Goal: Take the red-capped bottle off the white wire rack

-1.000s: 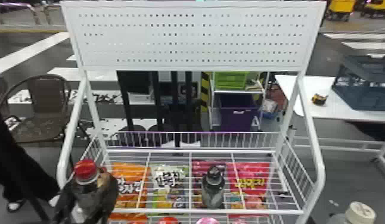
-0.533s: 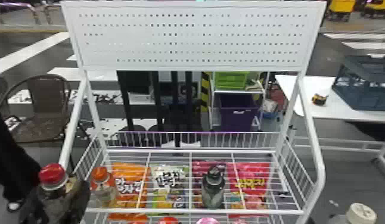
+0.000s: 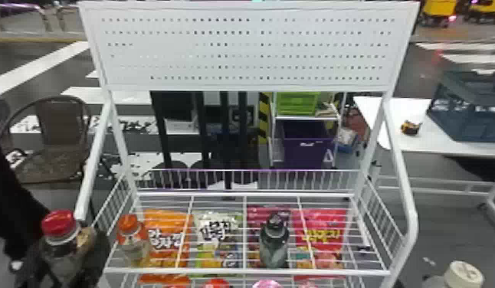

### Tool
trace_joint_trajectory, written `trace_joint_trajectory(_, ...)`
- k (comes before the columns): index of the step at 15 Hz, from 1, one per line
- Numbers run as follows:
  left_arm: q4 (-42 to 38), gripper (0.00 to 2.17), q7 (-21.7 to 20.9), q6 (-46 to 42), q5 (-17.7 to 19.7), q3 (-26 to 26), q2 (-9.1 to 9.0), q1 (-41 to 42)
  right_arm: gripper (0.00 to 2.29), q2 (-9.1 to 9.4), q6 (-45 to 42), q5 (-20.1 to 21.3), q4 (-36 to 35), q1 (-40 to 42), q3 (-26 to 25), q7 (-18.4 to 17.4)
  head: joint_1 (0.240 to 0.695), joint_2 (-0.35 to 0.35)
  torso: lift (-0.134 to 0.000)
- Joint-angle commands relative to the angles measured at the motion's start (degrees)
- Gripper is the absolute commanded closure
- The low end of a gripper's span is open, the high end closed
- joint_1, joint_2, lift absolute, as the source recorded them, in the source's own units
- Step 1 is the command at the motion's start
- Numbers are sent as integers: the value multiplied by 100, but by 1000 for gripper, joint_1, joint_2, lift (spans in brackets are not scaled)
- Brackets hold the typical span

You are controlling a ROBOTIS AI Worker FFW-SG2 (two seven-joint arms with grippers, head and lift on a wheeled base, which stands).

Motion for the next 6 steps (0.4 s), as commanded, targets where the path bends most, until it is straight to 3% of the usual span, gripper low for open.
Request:
trace_joint_trajectory(1, 6, 2054, 8, 0, 0, 11, 0, 12, 1426, 0, -20, -3, 21, -17, -5, -3, 499, 0, 0)
trace_joint_trajectory(6, -29, 2054, 8, 0, 0, 11, -9, 21, 1430, -9, -37, -12, 21, -35, -5, -3, 499, 0, 0)
